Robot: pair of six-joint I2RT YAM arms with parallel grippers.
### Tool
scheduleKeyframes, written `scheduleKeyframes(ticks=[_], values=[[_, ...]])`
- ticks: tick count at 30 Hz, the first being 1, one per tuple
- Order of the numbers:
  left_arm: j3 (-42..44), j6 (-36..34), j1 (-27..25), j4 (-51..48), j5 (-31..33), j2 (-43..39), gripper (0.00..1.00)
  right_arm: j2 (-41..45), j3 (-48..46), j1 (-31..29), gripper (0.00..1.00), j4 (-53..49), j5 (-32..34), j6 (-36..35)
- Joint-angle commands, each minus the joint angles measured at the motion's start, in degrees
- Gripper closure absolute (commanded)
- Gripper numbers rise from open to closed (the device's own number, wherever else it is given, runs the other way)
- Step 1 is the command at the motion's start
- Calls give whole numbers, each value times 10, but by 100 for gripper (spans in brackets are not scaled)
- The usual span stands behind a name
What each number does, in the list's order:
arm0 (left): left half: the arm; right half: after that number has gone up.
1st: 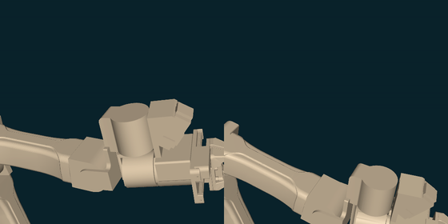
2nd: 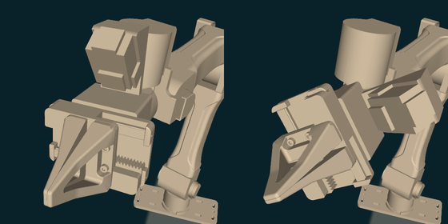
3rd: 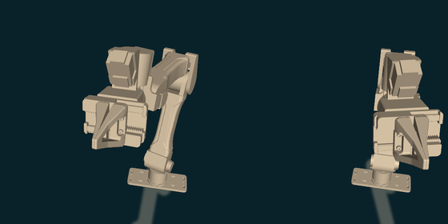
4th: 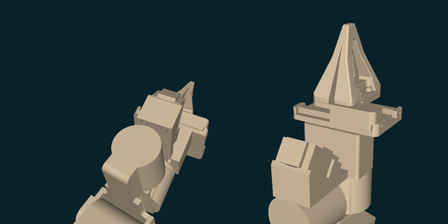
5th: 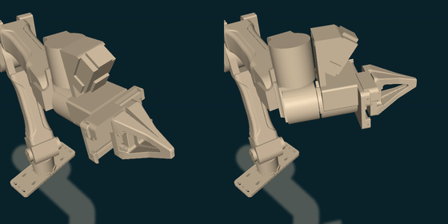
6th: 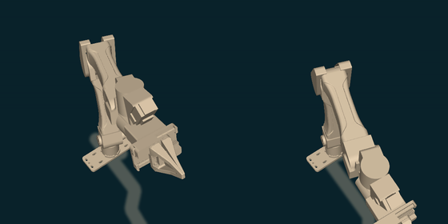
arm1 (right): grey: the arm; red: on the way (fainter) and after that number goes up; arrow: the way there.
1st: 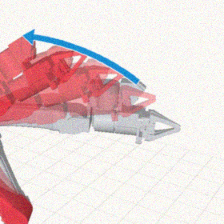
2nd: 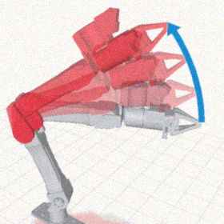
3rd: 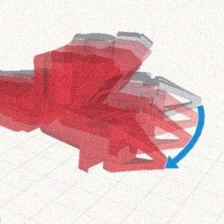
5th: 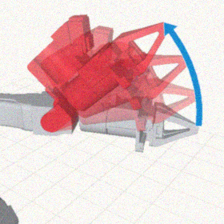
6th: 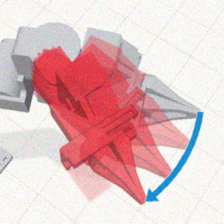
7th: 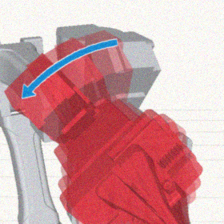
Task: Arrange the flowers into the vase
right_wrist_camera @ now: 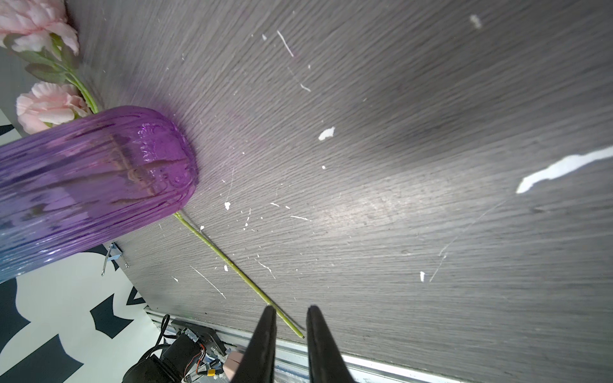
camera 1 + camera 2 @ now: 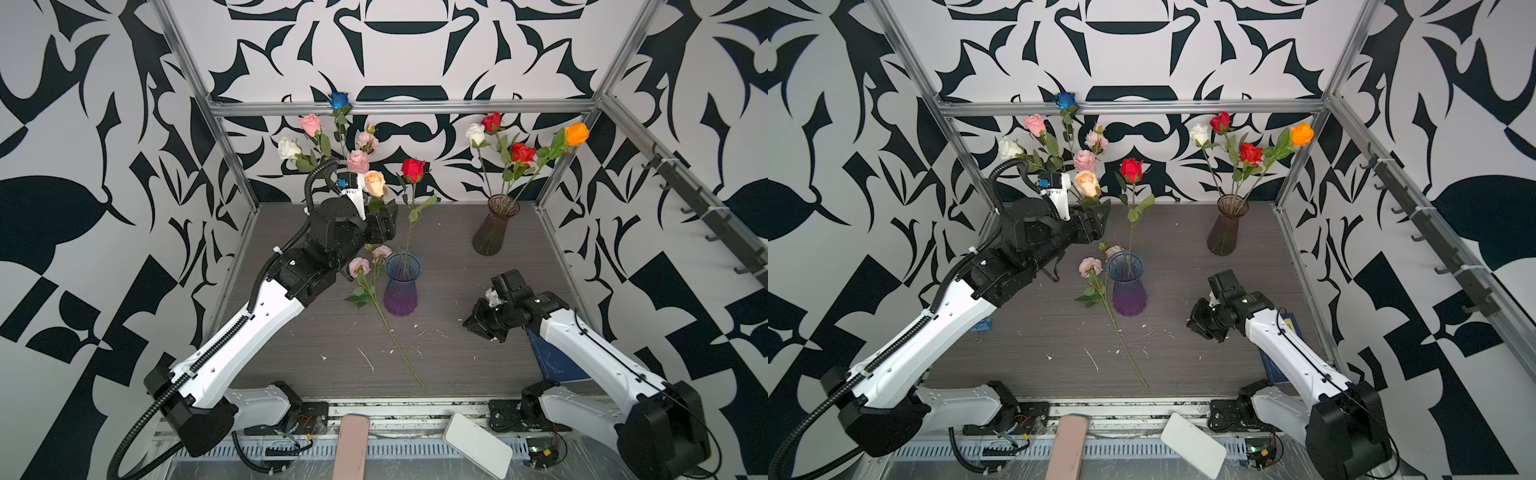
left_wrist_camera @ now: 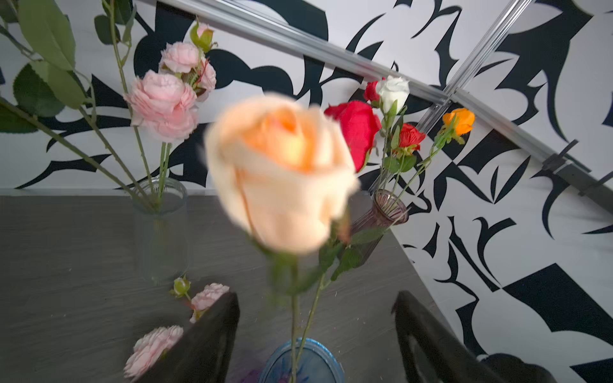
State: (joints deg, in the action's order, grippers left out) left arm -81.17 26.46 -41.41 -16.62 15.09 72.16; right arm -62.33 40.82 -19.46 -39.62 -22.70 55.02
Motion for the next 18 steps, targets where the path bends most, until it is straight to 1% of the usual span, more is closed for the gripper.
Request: scheduleKeyframes(ticks=[1,6,8,11,14,16,18], values=[[10,9,5,7,11,-17,22,0,5,5,79,-9,-1,-11],[14,19,12,-4,16,-23,22,-5,7,4,79,-4,-3,-13],[15,26,15,-4,5,-23,18,-8,7,4,79,-1,-5,-13],[-2,48,39,-30,-46,-8,17,-9,7,4,79,1,-6,-13],[-44,100,85,-89,-125,33,17,-10,8,3,79,1,-7,-14],[-61,131,109,-101,-171,48,18,-10,8,2,79,0,-7,-15],[-71,141,115,-95,-181,50,18,-10,7,0,79,0,-8,-14]])
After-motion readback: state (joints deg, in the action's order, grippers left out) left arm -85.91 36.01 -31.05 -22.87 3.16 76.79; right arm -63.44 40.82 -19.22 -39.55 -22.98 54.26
